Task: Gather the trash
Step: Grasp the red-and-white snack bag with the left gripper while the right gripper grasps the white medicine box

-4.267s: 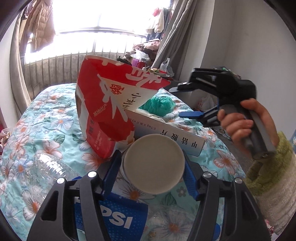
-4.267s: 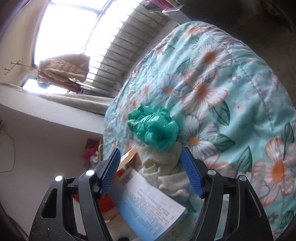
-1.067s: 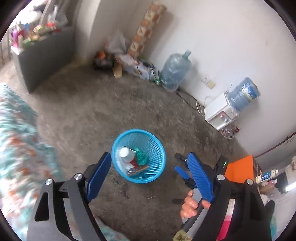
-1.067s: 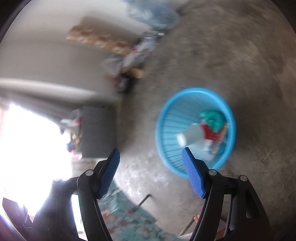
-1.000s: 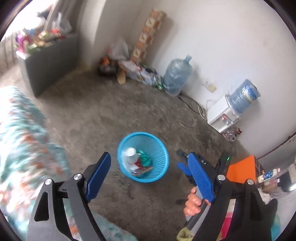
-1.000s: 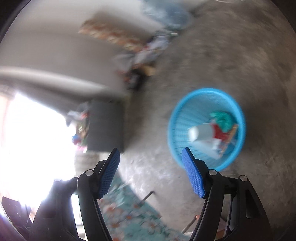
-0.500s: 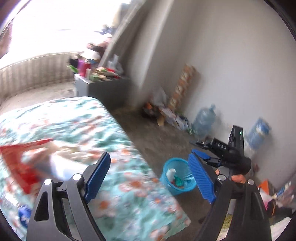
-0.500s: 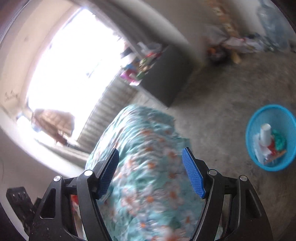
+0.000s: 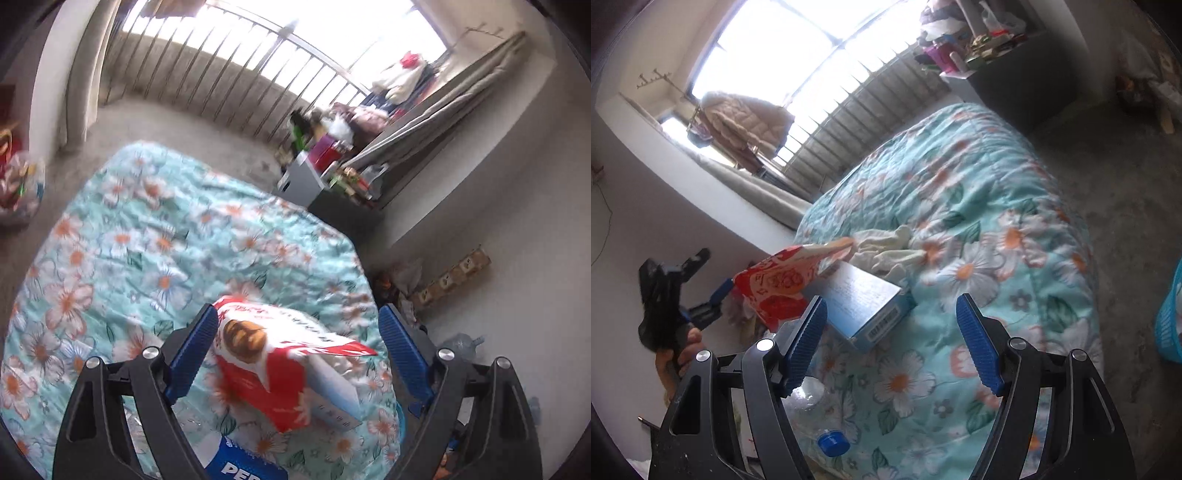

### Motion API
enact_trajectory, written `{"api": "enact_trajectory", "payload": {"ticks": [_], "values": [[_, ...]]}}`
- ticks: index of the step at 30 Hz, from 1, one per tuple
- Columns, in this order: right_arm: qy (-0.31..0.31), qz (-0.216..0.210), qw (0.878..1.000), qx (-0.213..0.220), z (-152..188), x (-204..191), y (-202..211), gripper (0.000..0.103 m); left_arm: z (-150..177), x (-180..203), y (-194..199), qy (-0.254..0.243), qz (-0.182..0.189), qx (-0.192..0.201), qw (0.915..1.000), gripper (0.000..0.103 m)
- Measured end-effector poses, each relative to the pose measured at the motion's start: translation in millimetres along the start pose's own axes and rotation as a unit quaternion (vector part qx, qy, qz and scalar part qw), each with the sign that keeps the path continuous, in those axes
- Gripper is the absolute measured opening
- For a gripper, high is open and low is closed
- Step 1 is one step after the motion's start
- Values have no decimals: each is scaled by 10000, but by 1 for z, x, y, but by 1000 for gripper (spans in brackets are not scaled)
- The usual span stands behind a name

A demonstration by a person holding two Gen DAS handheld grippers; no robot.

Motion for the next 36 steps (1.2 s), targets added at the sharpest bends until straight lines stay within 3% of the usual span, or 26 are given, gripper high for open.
{"api": "enact_trajectory", "payload": {"ticks": [3, 5, 11, 14, 22, 30, 36], "values": [[133, 48, 9998, -151, 1, -12, -11, 69, 0, -35, -32, 867, 286, -809, 9925, 85], [254, 131, 9993, -224, 2, -17, -18, 69, 6, -45, -46, 1071, 444, -1238, 9855, 85], [359, 198, 9983, -421, 0, -26, -30, 69, 27, -58, -49, 1454, 963, -1816, 9678, 85], [278, 130, 9981, -534, 0, -26, -41, 69, 35, -61, -41, 1448, 1064, -1820, 9667, 80], [-625, -597, 9895, -1155, 9, -13, -68, 69, 37, -59, -26, 1380, 1356, -1691, 9664, 47], [-1266, -947, 9711, -1789, 23, -10, -98, 66, 38, -58, -13, 1118, 1209, -1473, 9753, 34], [-1430, -990, 9672, -1852, 20, -13, -114, 57, 36, -66, 1, 1027, 1146, -1271, 9799, 28]]}}
Point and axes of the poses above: each gripper's, at about its wrist camera, not at the fingertips, and y roughly against the way its jaws point, x to its right, z to its underside, the point moved 3 cm from there along -y, roughly the way its jaws point, and after that the axes turned 8 degrees about z, right-handed, at the moved point
